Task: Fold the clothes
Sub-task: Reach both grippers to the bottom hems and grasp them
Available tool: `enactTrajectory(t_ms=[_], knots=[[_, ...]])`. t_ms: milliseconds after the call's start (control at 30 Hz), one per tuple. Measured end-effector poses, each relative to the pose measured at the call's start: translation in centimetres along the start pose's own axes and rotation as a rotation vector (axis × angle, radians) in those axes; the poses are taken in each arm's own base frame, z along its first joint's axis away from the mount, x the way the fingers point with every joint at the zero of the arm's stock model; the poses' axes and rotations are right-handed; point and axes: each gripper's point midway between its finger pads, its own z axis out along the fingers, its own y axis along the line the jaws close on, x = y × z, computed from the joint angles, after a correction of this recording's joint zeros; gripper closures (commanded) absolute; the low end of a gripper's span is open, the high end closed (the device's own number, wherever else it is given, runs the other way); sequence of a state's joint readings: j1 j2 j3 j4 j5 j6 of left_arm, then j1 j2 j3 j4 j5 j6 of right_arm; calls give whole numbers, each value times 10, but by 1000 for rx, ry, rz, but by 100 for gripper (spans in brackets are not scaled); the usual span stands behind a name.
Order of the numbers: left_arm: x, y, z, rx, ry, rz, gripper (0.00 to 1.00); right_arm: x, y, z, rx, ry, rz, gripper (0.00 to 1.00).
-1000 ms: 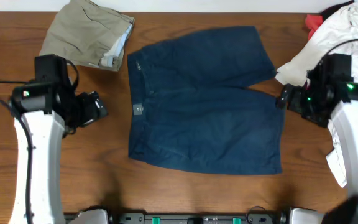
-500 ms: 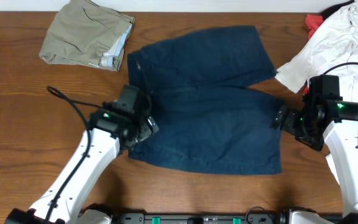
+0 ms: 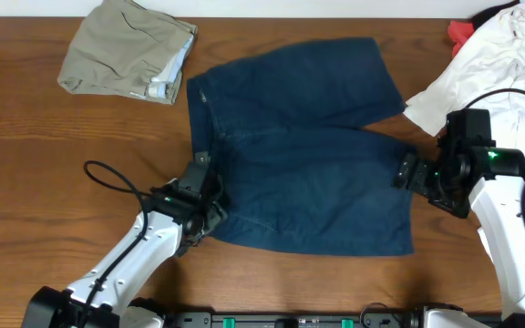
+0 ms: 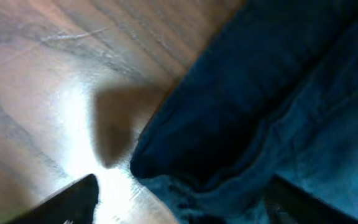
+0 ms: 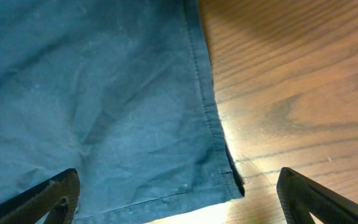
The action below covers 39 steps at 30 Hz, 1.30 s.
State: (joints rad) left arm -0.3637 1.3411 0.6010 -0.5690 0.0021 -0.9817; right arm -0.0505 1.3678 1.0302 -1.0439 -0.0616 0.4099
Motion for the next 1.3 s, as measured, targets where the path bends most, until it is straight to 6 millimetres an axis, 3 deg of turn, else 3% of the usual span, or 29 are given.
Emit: enactTrajectory(t_ms=[167, 333, 567, 767, 900, 1000, 1067, 1300], knots=[[-2, -4, 3, 20, -13, -6, 67, 6, 9, 1, -2, 7, -39, 2], [-1, -1, 8, -2, -5, -13, 94, 26, 12, 11, 15, 61, -43, 5], [-1, 0, 8, -4, -5, -9, 94, 72, -1, 35, 44, 210, 32, 22], [-1, 0, 8, -4, -5, -9, 94, 122, -14, 44, 71, 381, 59, 28], [-1, -1, 8, -4, -5, -9, 94, 149, -21, 52, 100, 452, 40, 41], [-1, 0, 8, -5, -5, -9, 94, 161, -28, 66, 114, 457, 53, 52], [-1, 0, 8, -4, -5, -9, 93, 164, -31, 71, 116, 455, 59, 53], [-1, 0, 8, -5, -5, -9, 94, 155, -25, 84, 81, 393, 85, 44]])
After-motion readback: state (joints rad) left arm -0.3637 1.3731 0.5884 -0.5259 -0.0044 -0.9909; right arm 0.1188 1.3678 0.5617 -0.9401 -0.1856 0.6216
